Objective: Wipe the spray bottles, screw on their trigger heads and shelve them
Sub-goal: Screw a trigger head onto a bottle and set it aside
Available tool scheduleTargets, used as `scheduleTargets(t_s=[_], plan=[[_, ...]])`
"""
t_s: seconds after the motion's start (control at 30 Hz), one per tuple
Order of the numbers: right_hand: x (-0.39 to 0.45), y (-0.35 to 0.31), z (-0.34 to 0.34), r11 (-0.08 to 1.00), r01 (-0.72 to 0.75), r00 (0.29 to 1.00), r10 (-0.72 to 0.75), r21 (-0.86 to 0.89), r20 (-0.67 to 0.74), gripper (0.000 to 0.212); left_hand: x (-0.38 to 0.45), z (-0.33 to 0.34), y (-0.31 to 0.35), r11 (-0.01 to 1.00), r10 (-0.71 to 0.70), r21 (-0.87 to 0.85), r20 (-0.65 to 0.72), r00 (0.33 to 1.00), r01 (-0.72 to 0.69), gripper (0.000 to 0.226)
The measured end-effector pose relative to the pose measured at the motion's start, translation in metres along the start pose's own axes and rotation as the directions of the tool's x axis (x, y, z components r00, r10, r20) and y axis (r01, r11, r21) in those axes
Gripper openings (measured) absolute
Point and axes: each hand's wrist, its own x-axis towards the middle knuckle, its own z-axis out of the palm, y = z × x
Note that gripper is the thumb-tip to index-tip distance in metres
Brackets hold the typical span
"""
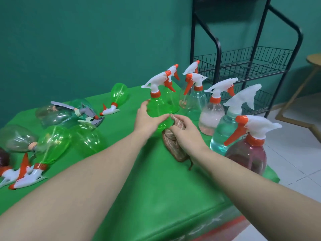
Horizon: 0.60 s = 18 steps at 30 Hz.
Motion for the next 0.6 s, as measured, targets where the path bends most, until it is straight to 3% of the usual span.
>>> scheduleTargets(t_s=[0.6], plan=[[0.025,0.012,-0.009,0.999,-0.033,0.999,0.033,0.011,-0.016,0.045,0.052,0.059,-0.012,0.999,-0.038,0.016,0.063,0.997,0.037,0.091]])
